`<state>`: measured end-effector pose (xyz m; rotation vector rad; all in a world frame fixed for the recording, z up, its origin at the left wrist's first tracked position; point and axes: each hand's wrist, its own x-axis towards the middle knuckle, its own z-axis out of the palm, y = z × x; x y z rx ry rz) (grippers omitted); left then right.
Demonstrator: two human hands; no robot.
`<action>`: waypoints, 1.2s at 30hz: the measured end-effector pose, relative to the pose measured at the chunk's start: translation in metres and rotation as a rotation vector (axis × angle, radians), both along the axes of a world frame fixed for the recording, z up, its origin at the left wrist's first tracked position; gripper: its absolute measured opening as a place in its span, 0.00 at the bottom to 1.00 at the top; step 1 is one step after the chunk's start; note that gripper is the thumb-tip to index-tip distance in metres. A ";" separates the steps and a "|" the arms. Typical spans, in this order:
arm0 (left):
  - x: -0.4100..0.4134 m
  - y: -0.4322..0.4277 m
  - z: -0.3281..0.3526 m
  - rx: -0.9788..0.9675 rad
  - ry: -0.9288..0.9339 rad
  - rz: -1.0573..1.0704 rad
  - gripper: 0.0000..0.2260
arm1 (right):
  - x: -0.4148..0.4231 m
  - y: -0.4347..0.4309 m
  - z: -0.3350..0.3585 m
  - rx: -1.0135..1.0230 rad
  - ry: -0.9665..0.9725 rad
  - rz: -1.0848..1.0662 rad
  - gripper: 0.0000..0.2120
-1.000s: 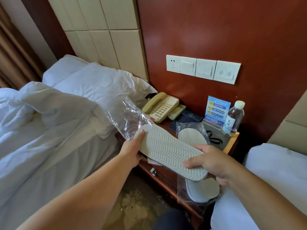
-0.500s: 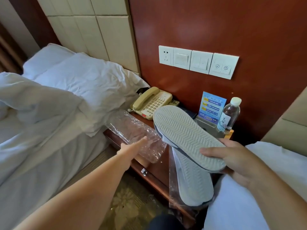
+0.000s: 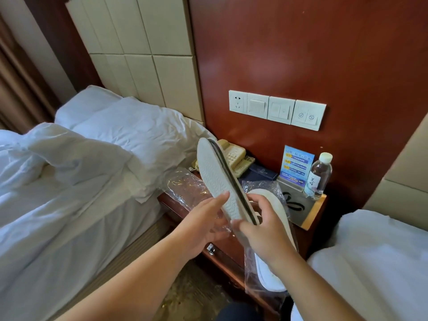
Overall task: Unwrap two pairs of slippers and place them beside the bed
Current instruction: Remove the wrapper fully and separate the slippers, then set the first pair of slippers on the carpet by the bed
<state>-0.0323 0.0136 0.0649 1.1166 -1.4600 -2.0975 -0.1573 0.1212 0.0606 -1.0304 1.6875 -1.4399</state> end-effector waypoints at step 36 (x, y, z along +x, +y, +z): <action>0.180 0.067 0.112 -0.282 0.179 0.477 0.21 | 0.067 0.053 0.098 -0.160 -0.539 0.173 0.13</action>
